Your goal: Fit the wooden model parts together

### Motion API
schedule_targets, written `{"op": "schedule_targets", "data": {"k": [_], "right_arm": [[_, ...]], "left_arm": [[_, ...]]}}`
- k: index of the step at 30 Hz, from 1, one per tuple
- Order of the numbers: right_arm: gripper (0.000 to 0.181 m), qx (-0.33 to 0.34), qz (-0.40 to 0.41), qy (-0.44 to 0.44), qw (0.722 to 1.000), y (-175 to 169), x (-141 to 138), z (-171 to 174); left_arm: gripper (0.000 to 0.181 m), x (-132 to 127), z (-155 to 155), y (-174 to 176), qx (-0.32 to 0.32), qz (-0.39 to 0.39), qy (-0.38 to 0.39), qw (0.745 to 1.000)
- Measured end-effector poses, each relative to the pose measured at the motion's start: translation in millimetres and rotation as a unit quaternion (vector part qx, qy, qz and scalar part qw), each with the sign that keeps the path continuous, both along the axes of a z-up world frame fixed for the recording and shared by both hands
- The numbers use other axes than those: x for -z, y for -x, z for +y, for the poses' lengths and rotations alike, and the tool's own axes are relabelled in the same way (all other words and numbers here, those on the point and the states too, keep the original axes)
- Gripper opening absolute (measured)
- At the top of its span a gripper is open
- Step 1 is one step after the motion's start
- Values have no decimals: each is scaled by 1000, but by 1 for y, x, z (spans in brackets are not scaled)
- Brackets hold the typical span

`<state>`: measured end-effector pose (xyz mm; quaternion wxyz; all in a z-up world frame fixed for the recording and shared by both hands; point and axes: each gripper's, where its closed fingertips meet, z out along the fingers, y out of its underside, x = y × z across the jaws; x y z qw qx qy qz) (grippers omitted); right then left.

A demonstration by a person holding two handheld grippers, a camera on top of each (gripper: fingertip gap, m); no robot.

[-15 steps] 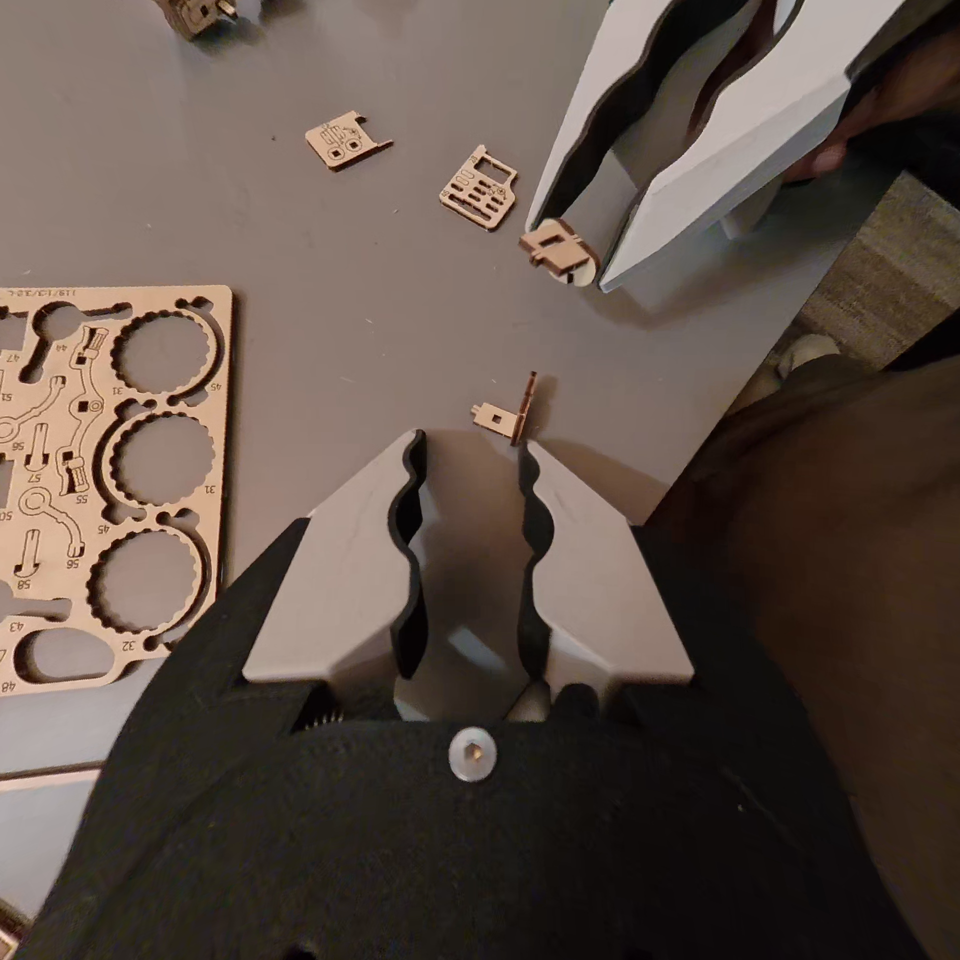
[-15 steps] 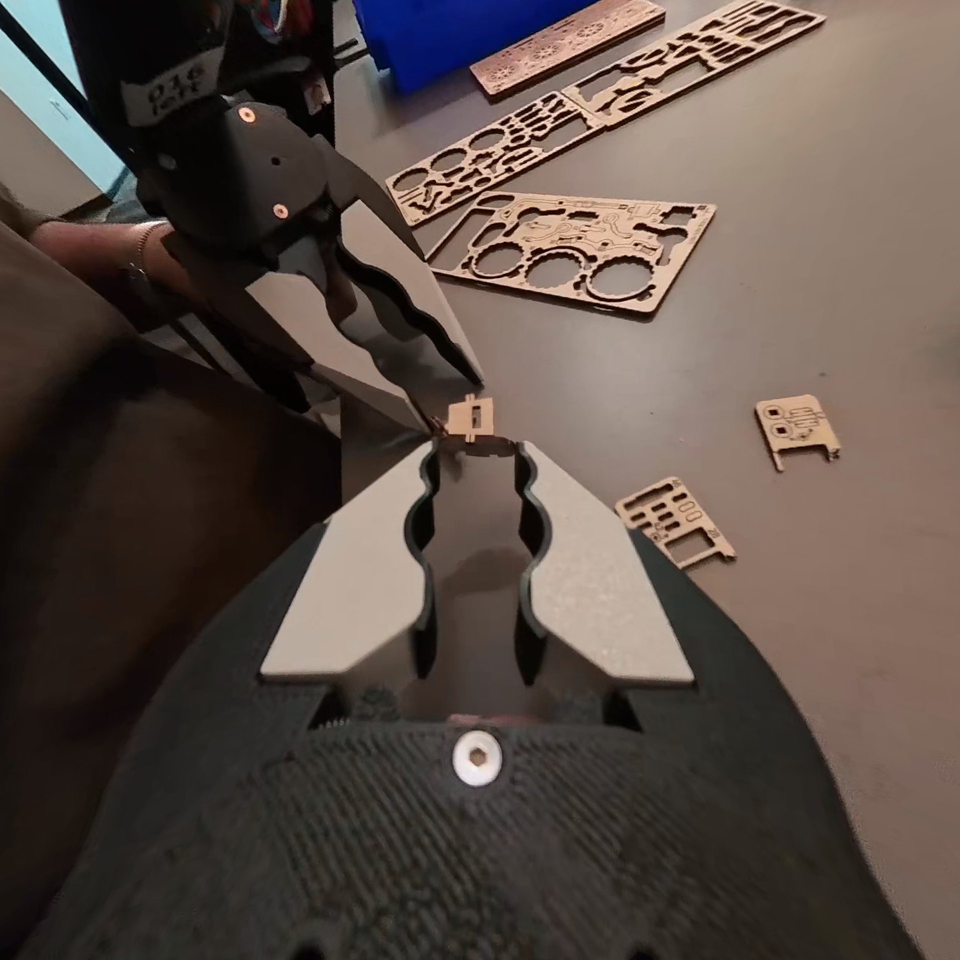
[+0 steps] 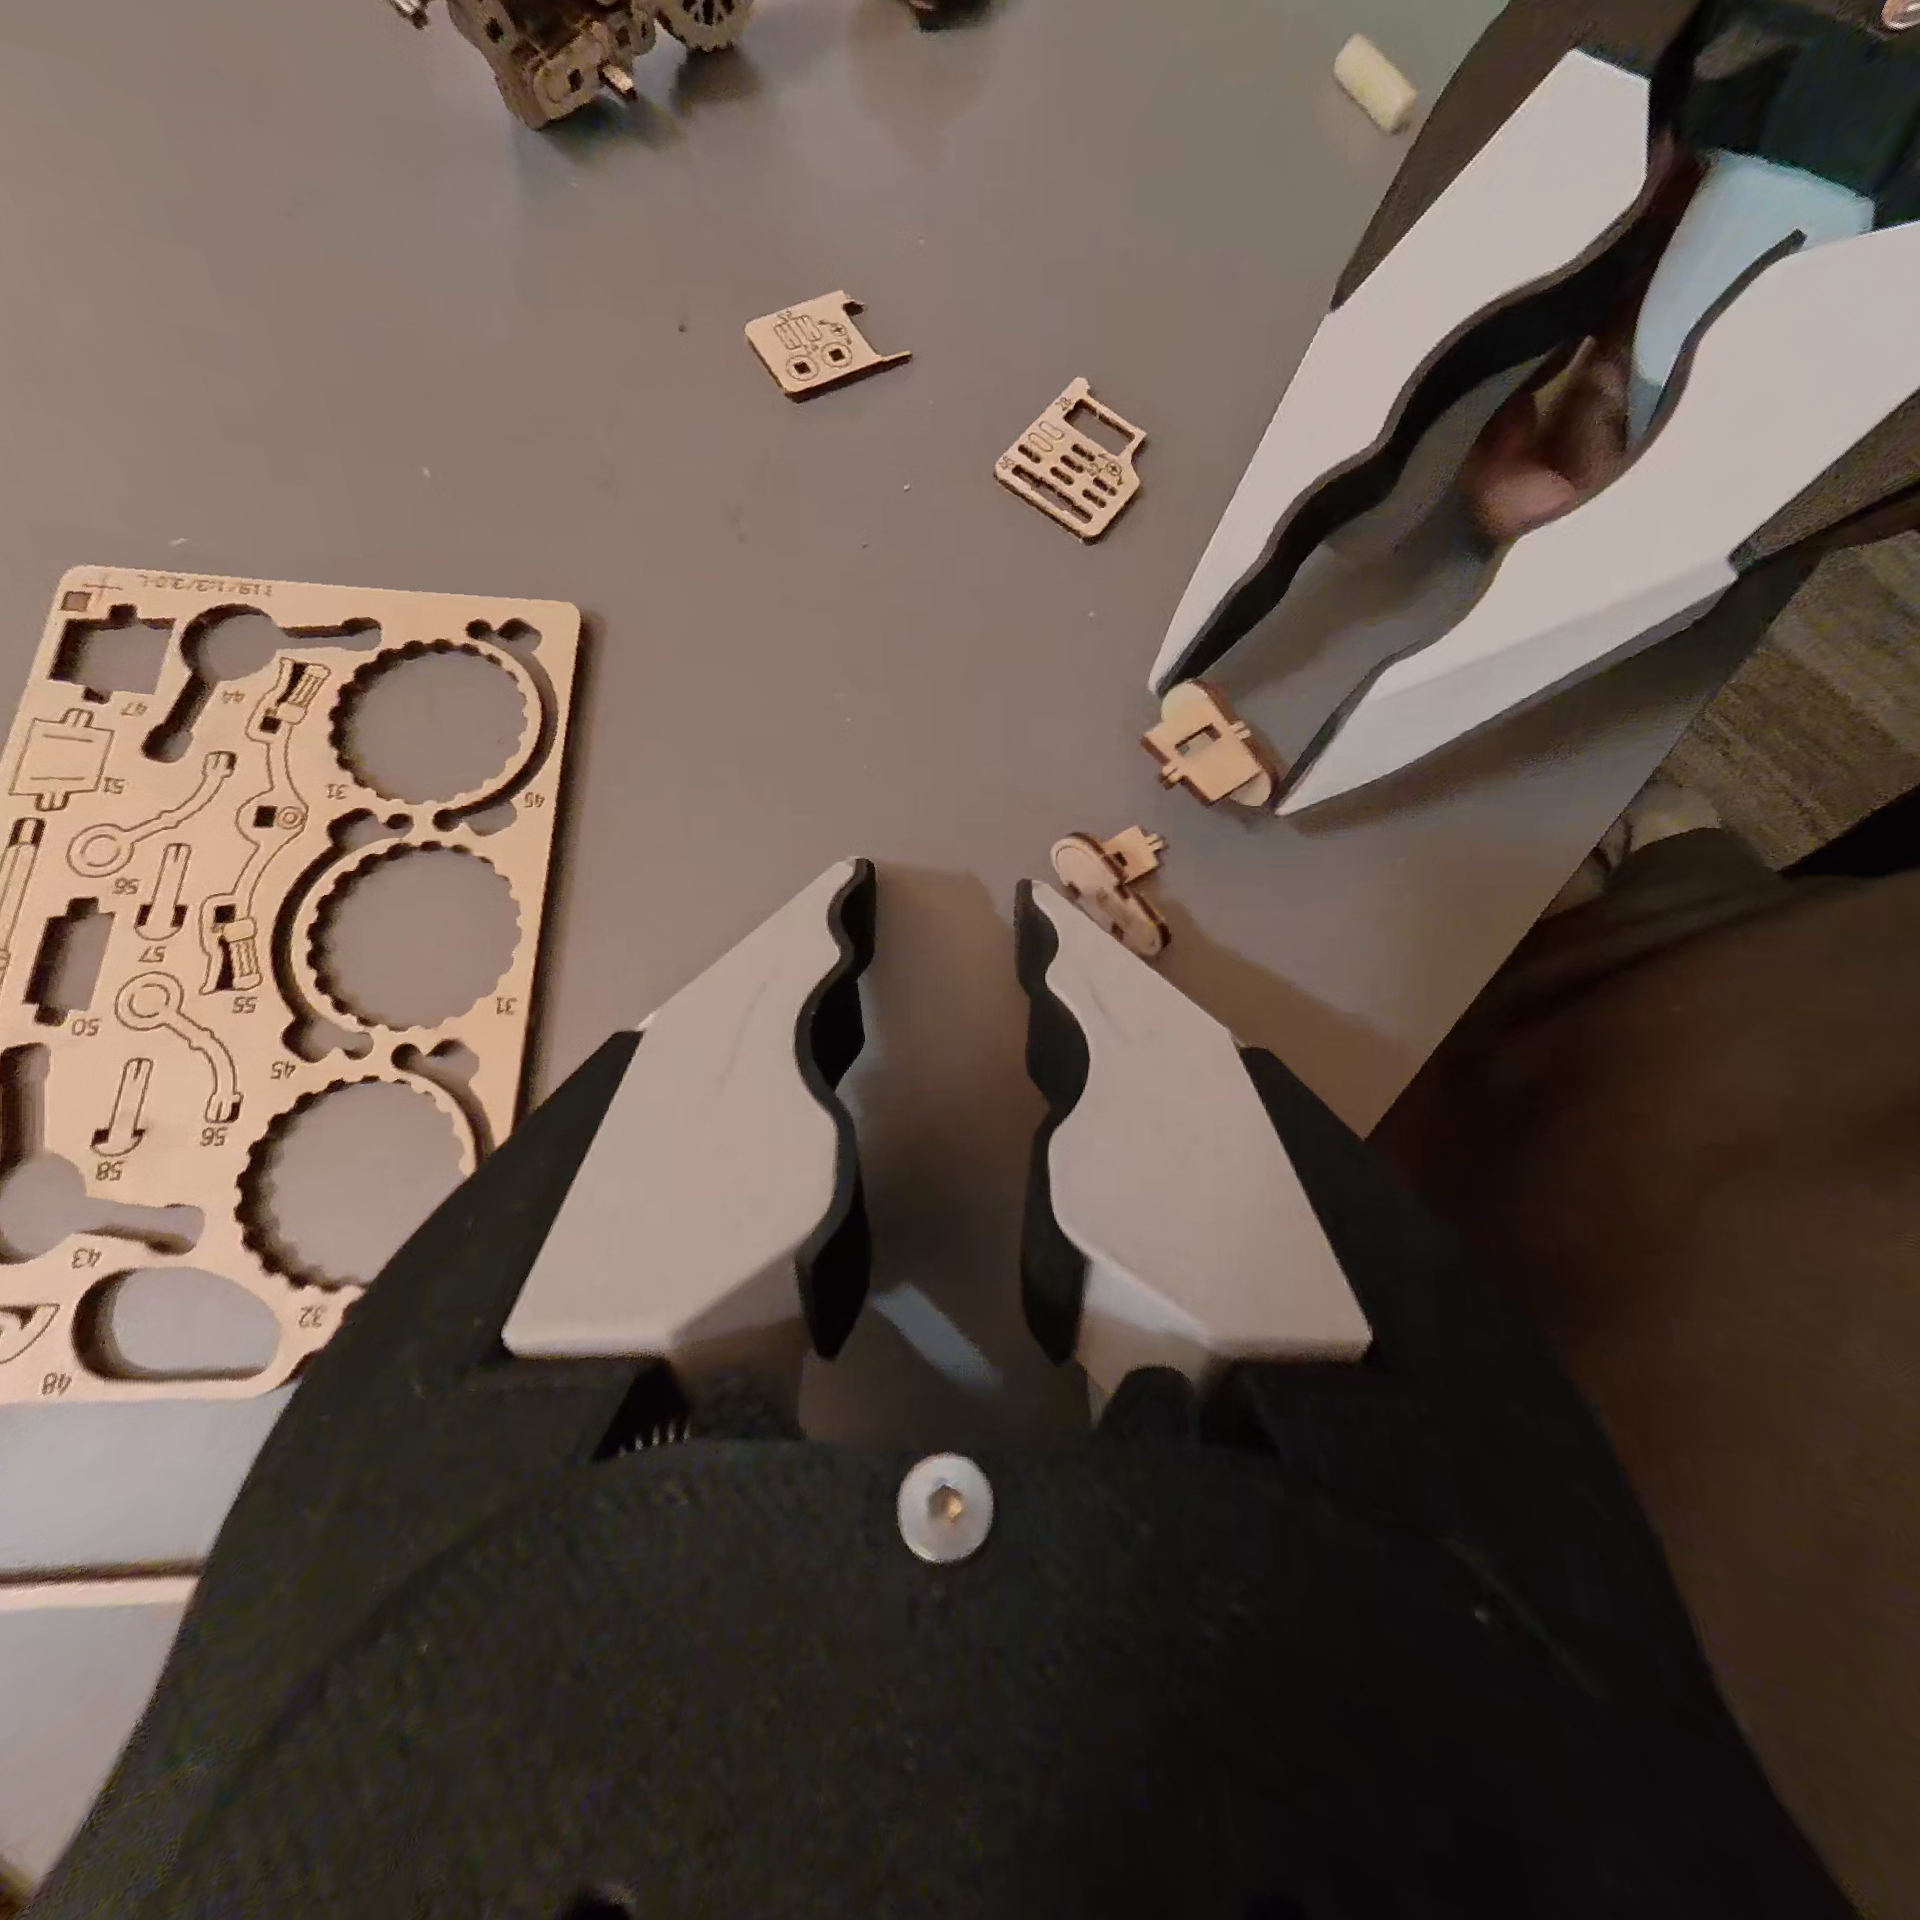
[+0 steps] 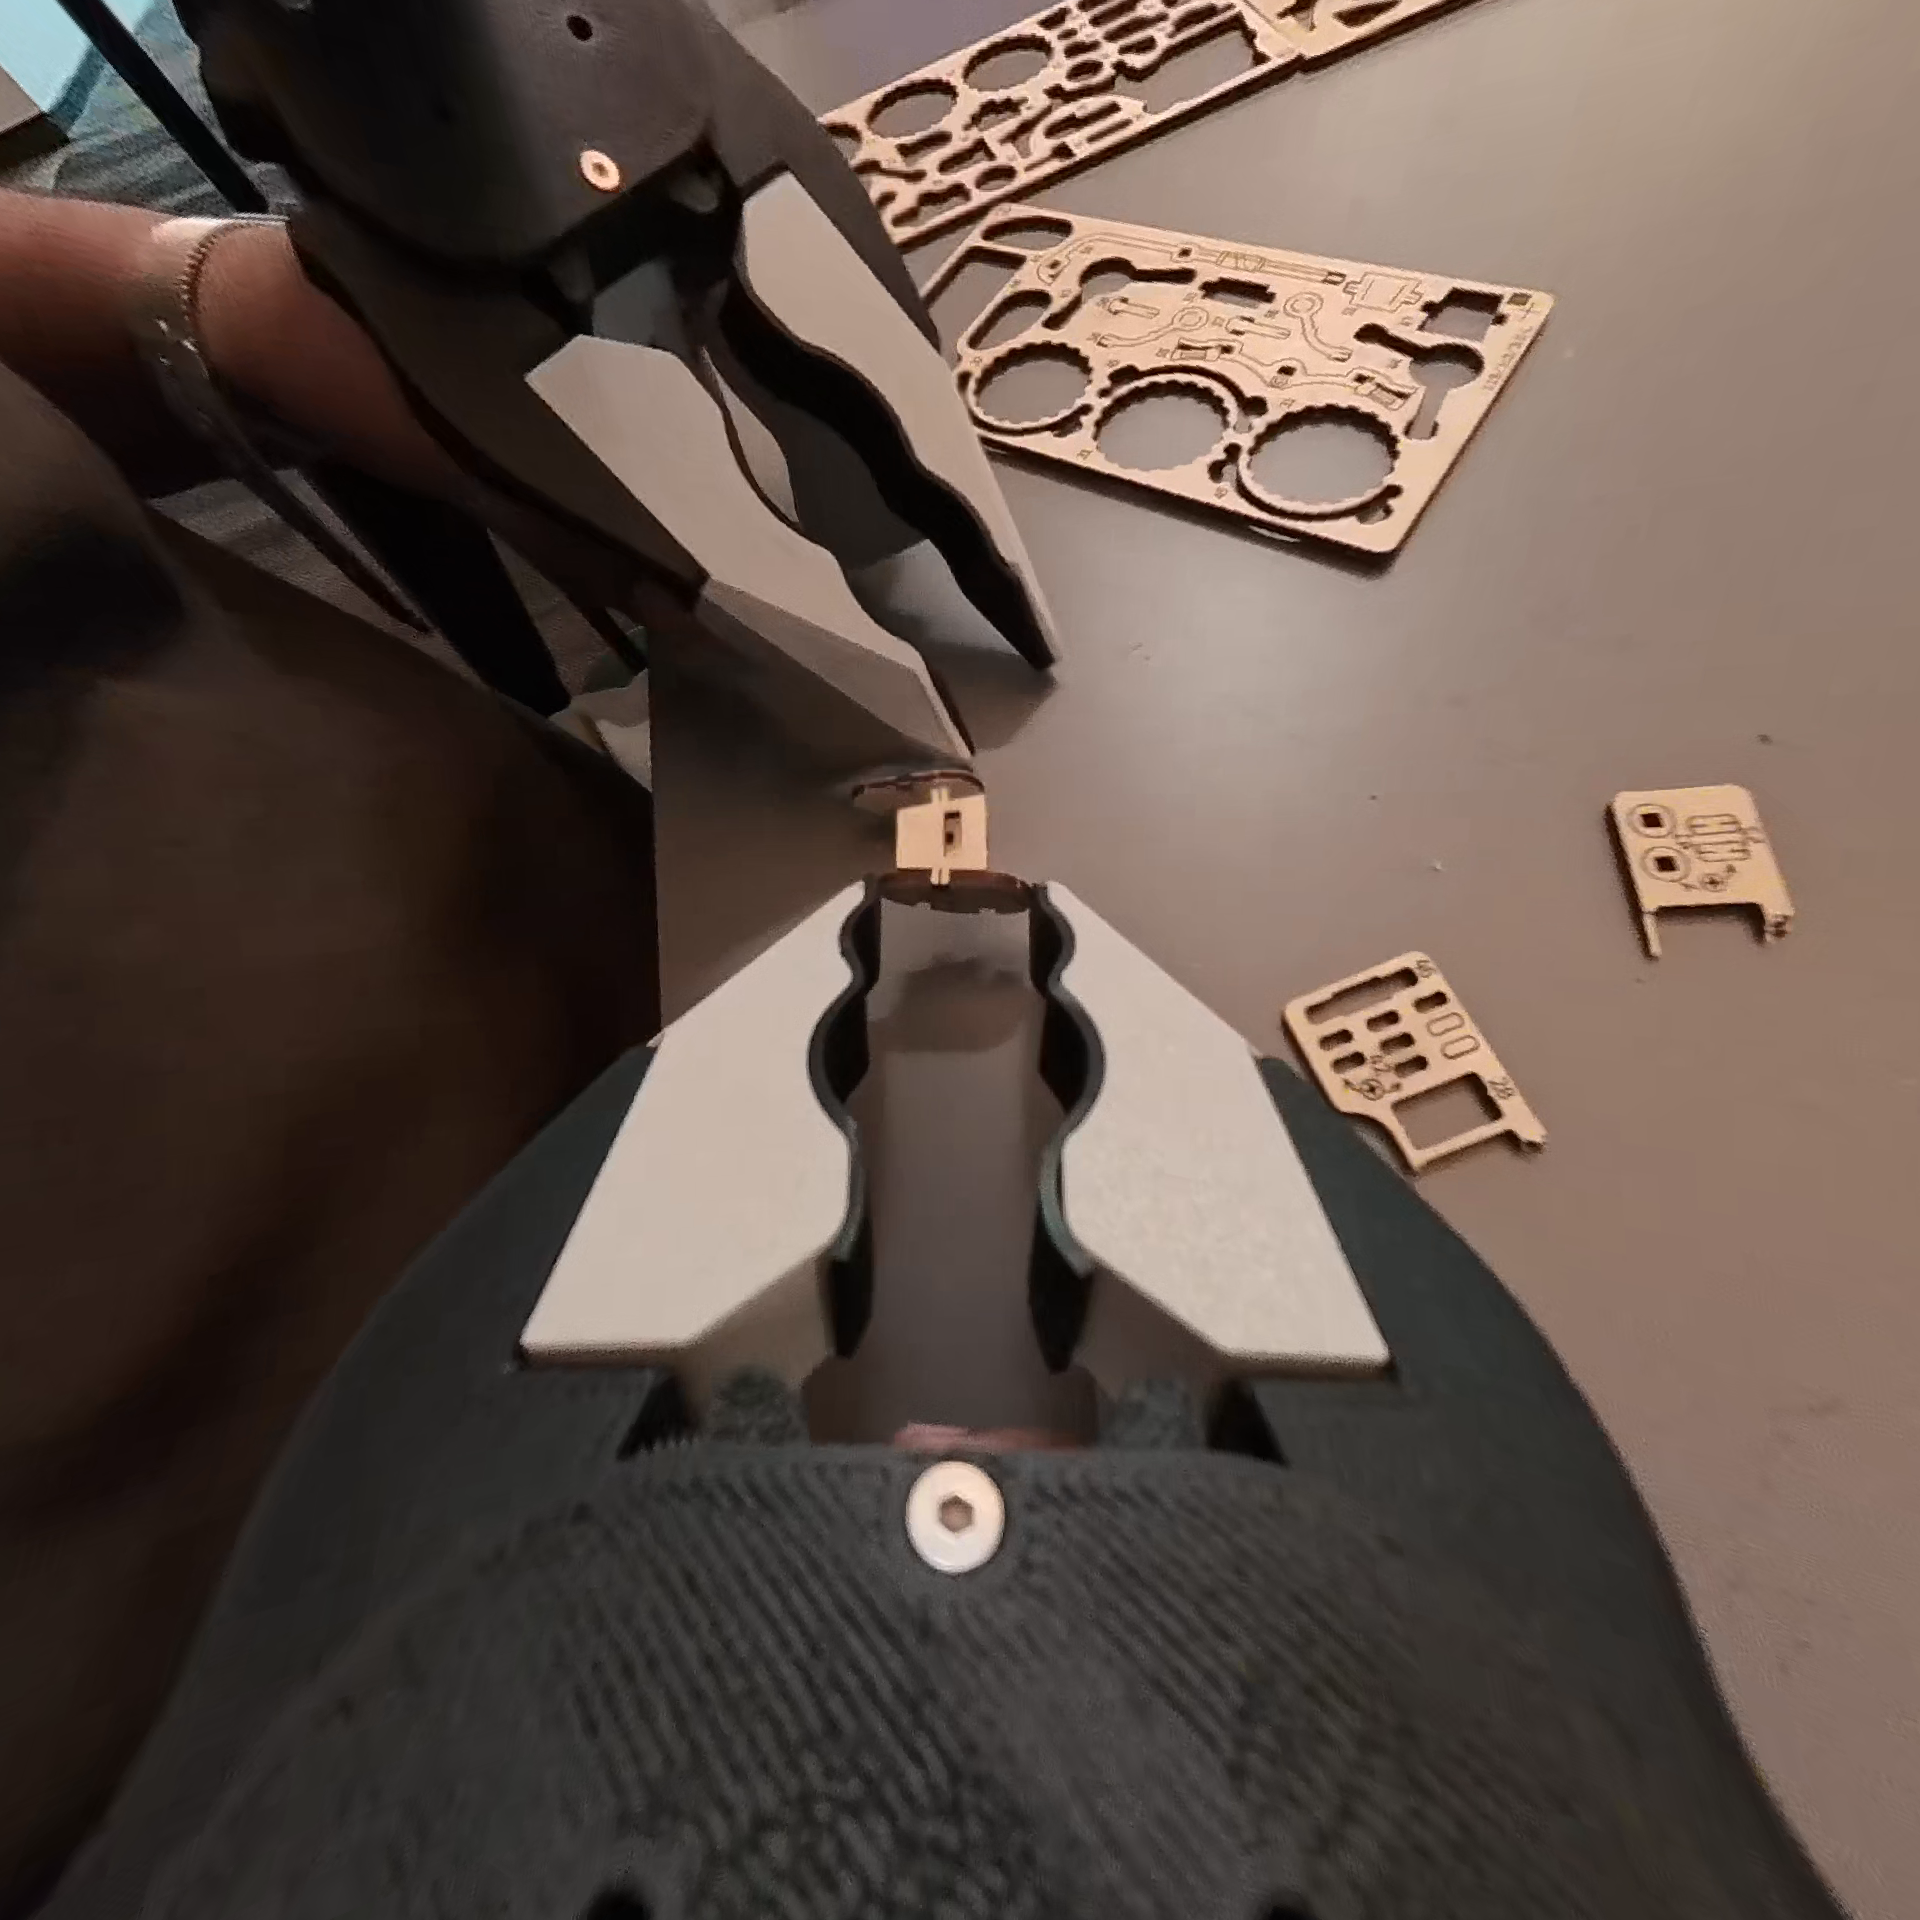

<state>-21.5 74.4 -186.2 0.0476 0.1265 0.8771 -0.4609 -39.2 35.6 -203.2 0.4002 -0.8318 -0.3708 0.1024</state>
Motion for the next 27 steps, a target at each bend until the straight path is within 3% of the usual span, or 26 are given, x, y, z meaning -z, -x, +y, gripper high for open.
{"op": "schedule_targets", "data": {"k": [6, 12, 20, 27], "right_arm": [[27, 4, 16, -13, 1000, -4, 2, -4], [27, -5, 56, -21, 998, -7, 4, -10], [27, -15, 58, -28, 998, -8, 7, -12], [27, -18, 47, -33, 998, -6, 9, -13]], "left_arm": [[25, -10, 6, -29, 46, -40, -63, 996], [25, -8, 16, -36, 55, -92, -109, 988], [17, -24, 15, -35, 34, -219, -254, 942], [14, -21, 15, -28, 18, -231, -253, 939]]}}
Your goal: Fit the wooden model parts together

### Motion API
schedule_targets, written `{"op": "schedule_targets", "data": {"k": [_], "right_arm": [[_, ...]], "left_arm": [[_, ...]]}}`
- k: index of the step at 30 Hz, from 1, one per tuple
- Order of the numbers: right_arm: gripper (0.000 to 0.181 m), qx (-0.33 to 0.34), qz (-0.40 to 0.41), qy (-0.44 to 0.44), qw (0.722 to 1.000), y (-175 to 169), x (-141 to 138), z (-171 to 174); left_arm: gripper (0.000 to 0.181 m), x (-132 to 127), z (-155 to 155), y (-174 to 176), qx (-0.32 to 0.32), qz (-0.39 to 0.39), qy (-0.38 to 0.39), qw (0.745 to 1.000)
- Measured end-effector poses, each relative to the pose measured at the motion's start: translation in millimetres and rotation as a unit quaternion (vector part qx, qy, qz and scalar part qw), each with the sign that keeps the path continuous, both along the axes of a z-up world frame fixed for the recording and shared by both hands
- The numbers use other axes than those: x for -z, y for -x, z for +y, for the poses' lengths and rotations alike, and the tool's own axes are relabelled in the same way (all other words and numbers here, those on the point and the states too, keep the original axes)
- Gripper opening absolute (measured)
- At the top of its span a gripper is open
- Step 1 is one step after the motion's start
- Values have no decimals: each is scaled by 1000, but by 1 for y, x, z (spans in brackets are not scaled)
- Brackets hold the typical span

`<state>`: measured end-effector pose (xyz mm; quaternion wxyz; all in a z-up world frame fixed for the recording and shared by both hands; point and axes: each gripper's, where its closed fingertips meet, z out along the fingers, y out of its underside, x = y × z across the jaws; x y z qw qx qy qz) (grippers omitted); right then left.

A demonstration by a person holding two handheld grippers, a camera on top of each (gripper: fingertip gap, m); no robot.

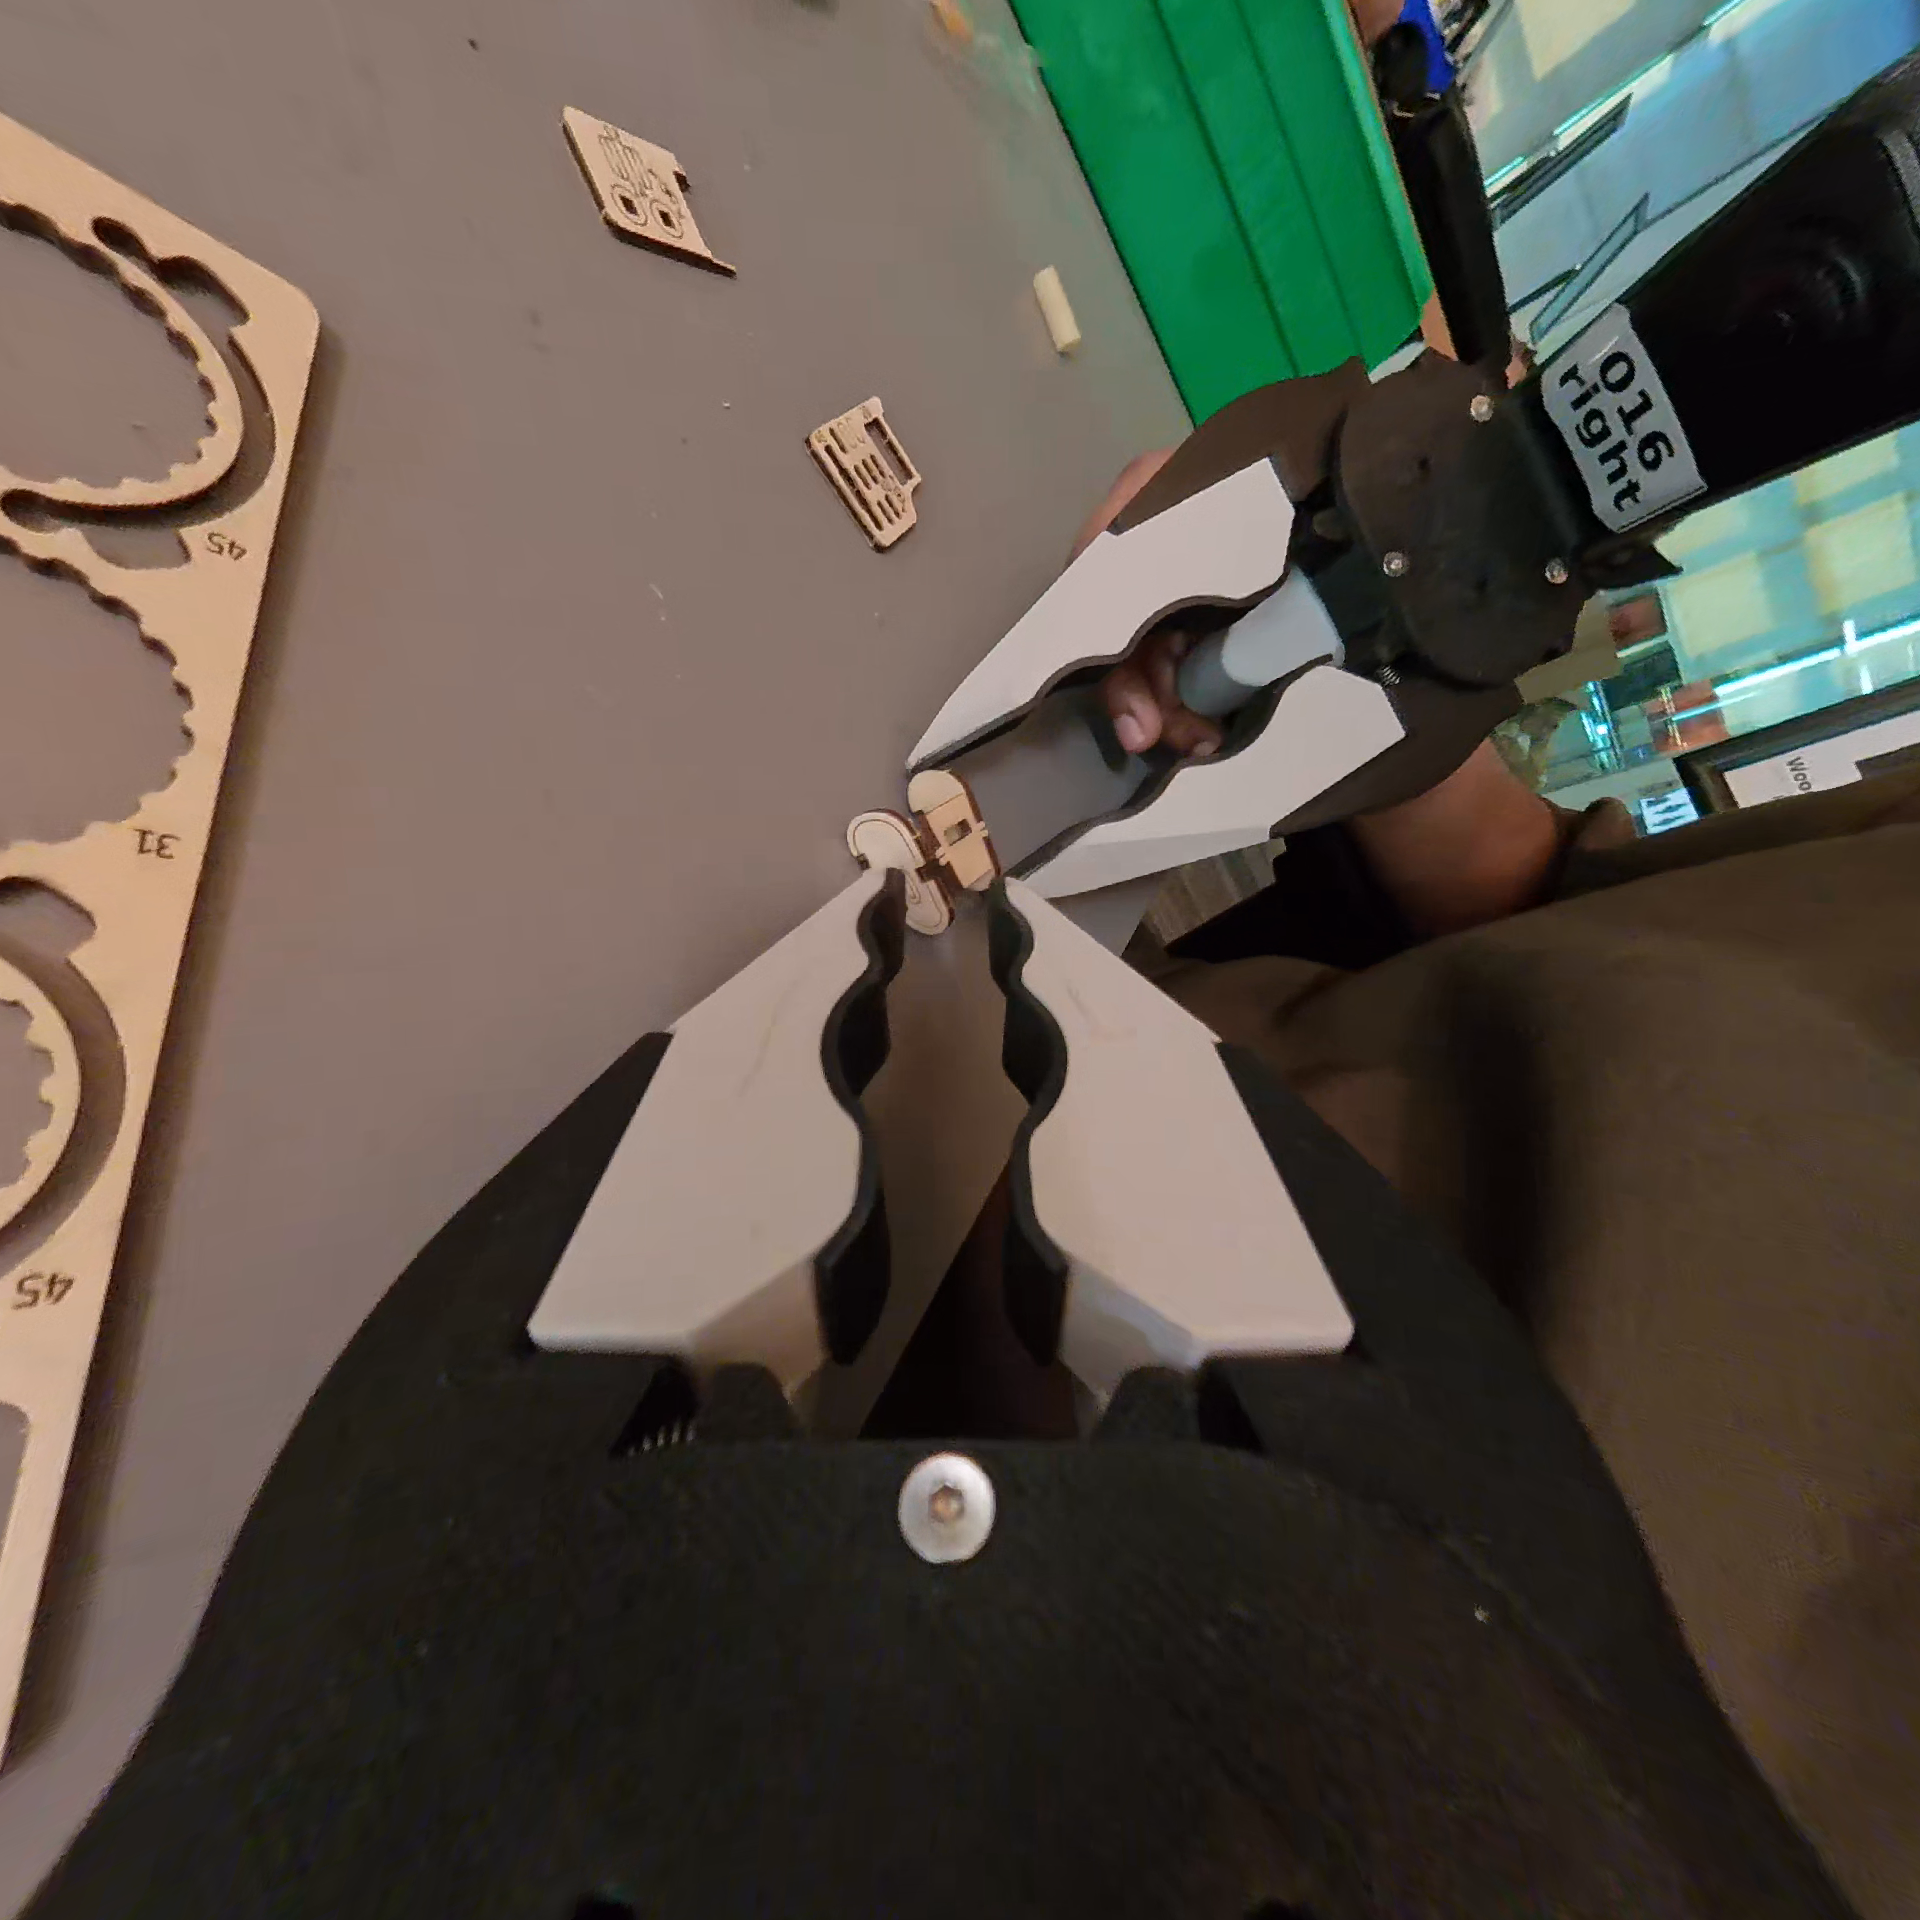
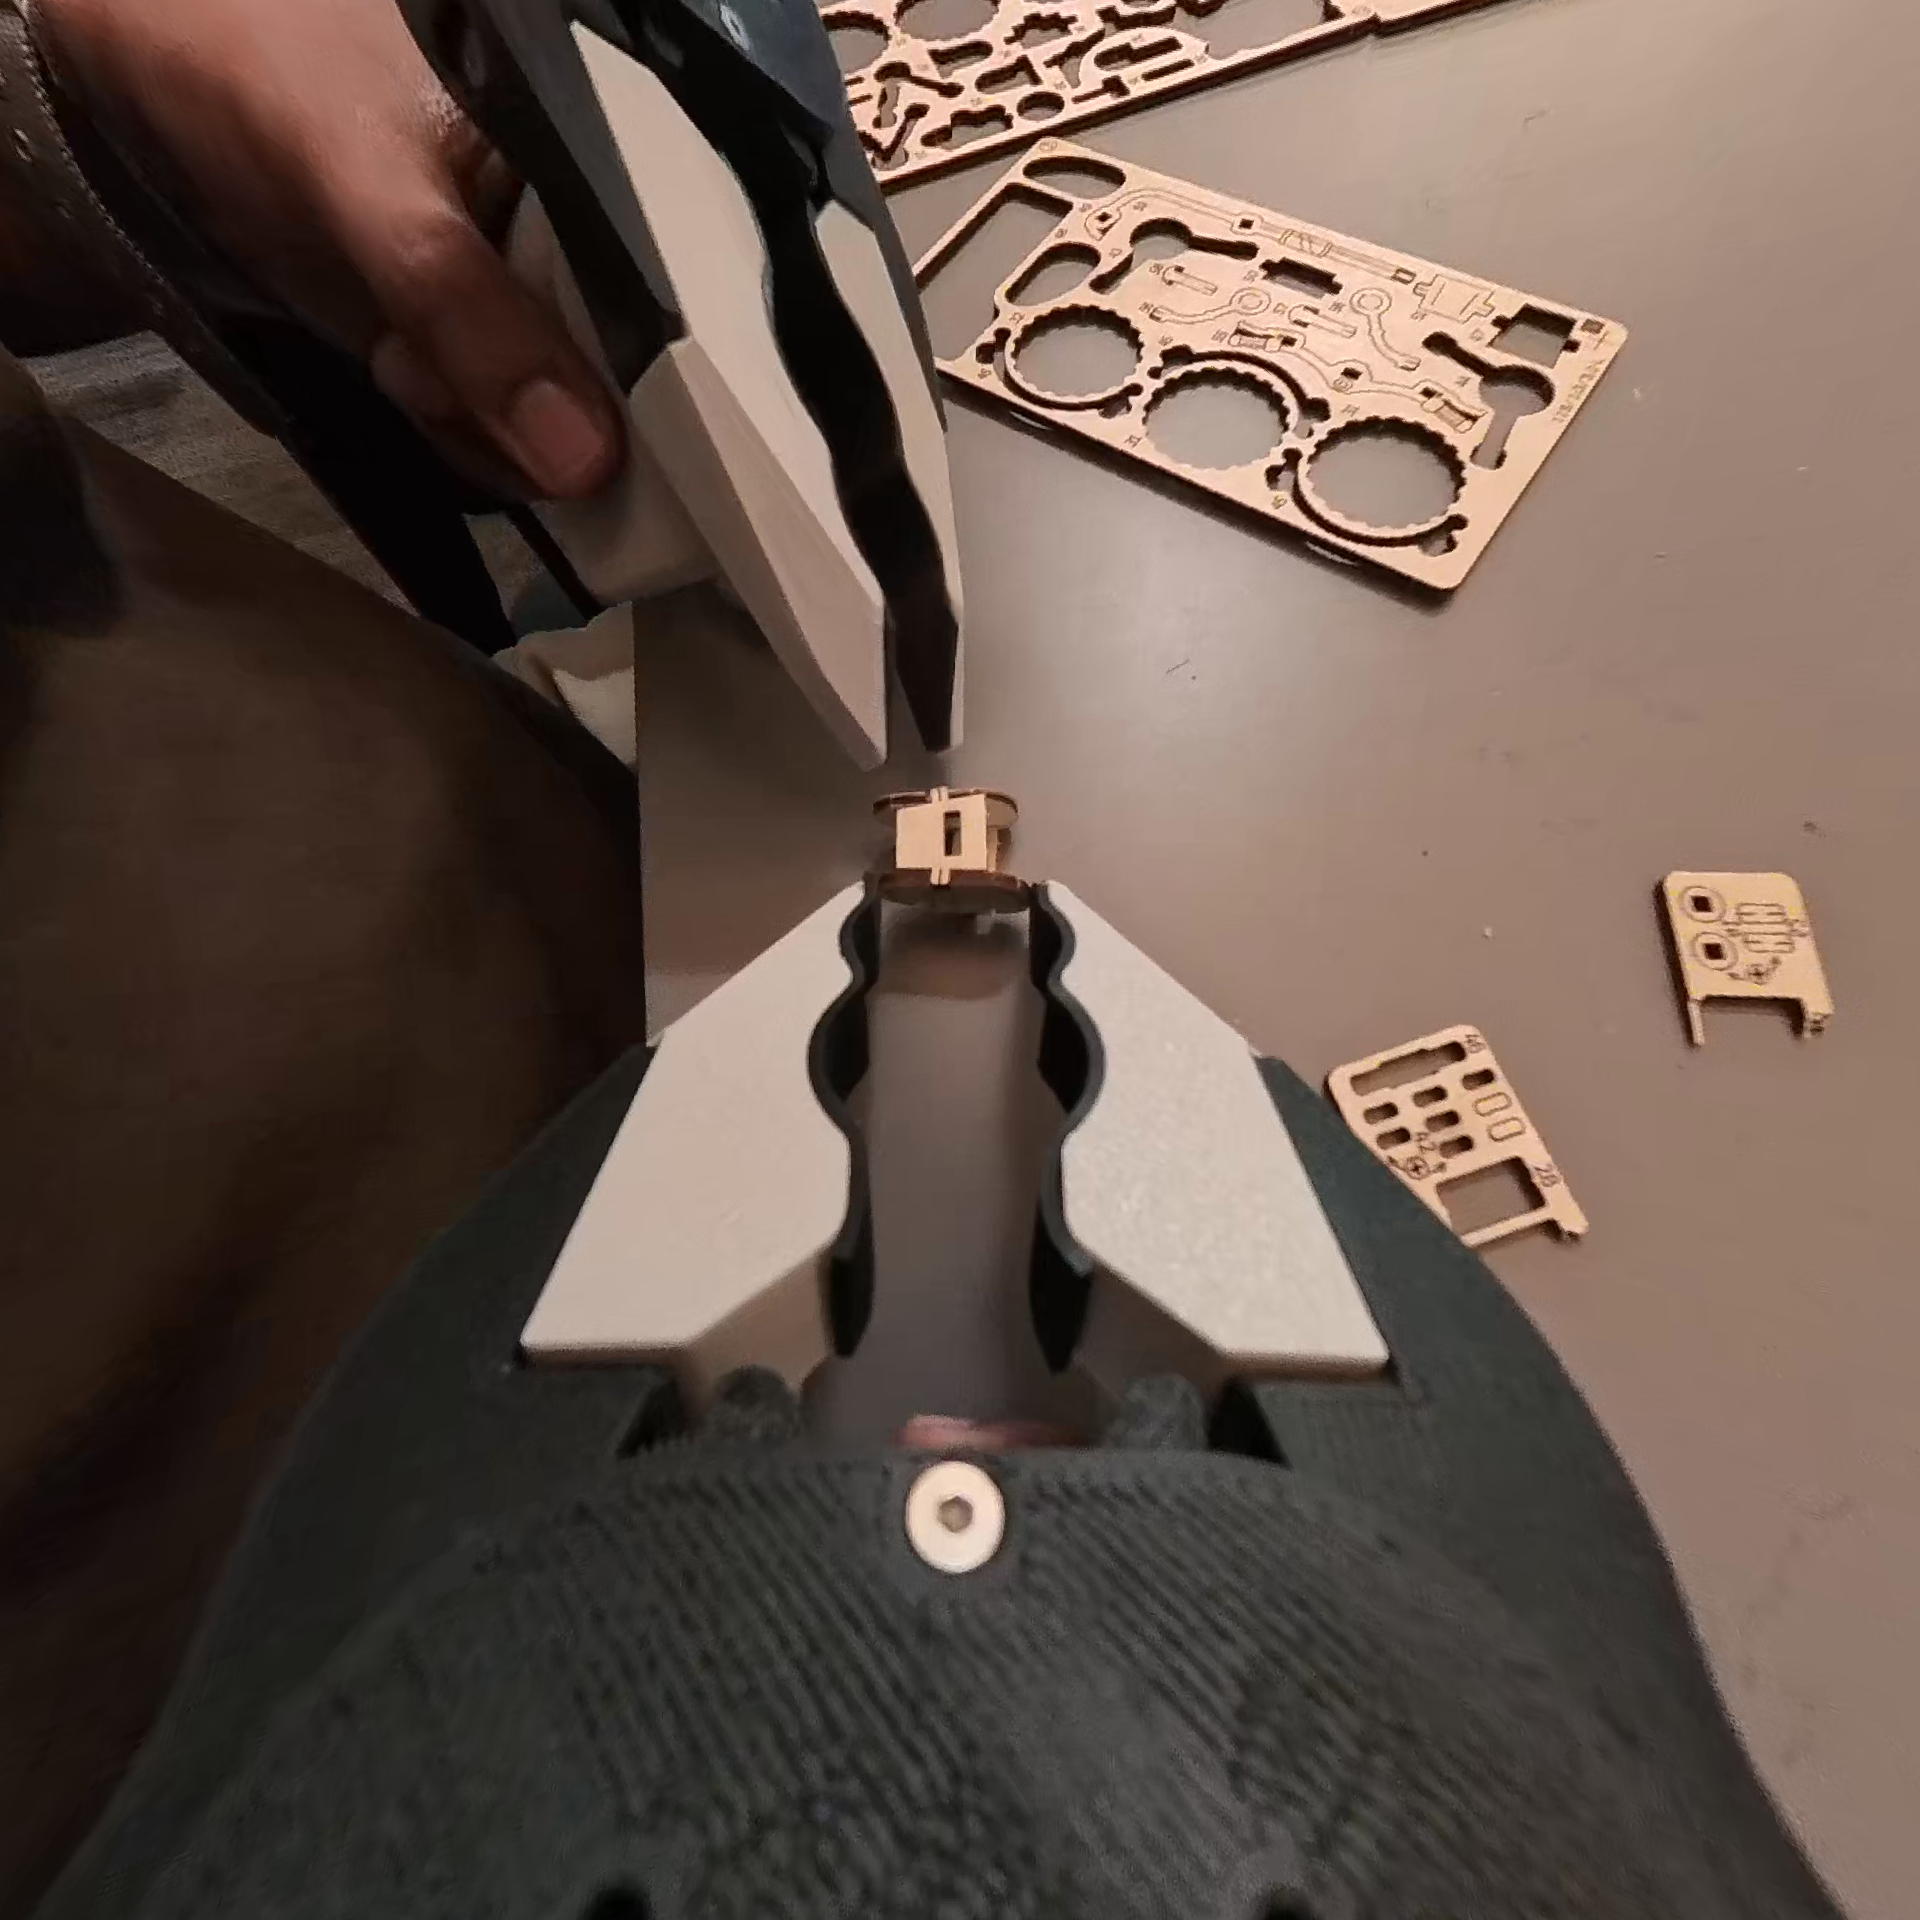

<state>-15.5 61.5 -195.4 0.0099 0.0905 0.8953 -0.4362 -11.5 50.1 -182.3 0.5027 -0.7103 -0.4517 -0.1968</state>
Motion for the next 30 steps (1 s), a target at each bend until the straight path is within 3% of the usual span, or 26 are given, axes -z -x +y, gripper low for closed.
{"op": "schedule_targets", "data": {"k": [4, 30], "right_arm": [[27, -1, 0, 0, 1000, 0, 0, 0], [27, 13, 13, -2, 1000, 0, 0, 1]], "left_arm": [[0, 0, 1, -2, 8, -6, -7, 1000], [10, 1, 4, -2, 23, -8, -3, 1000]]}}
